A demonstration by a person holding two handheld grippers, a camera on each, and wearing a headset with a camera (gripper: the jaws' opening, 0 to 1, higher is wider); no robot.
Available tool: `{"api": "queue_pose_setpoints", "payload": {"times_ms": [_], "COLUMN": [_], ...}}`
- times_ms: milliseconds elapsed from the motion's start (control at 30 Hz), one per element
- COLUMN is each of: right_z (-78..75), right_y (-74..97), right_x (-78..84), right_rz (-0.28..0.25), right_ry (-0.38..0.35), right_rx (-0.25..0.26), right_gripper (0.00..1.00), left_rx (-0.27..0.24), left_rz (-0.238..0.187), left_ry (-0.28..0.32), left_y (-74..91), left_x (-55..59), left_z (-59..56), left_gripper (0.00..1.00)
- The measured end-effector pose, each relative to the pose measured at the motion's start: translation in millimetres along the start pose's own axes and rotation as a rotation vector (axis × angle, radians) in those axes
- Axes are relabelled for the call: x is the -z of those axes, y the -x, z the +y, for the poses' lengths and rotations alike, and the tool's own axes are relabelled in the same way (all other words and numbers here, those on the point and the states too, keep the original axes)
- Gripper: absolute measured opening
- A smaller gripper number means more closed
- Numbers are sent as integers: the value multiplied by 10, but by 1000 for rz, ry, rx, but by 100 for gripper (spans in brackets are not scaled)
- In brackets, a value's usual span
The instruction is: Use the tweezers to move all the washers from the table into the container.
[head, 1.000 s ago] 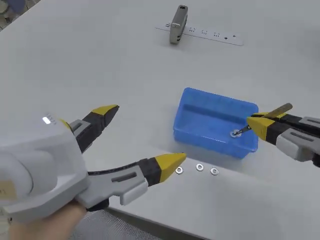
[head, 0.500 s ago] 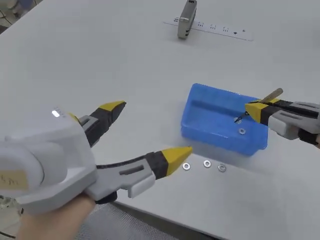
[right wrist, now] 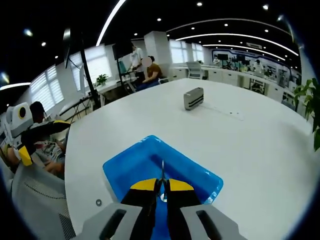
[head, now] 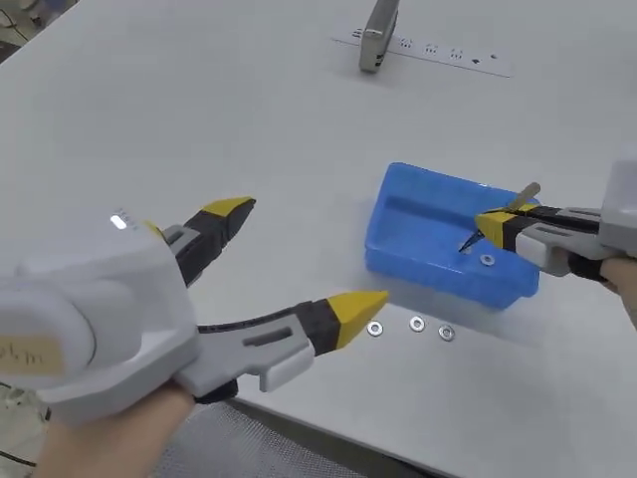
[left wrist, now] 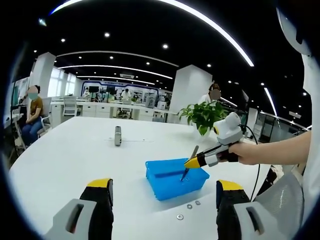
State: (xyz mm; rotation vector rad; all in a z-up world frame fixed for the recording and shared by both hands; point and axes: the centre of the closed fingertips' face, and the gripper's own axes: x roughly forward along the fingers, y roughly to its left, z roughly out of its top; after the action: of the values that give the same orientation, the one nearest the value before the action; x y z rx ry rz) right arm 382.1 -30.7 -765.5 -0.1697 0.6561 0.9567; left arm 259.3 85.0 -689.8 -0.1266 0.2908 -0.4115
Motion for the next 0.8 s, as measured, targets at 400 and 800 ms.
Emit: {"api": "queue_pose_setpoints", "payload": {"times_ms": [400,800], "right_z": [-34,14], "right_y": [-66,-33], "right_x": [31,-62], "right_rz": [62,41], "right_ry": [-45,-6], "right_rx": [21,21], "right_gripper": [3,3], "left_rx": [-8,2], "left_rz": [0,1], "left_ry": [2,1], "left_y": [4,0], "left_x": [2,6], "left_z": [23,6], "left_gripper": [86,86]}}
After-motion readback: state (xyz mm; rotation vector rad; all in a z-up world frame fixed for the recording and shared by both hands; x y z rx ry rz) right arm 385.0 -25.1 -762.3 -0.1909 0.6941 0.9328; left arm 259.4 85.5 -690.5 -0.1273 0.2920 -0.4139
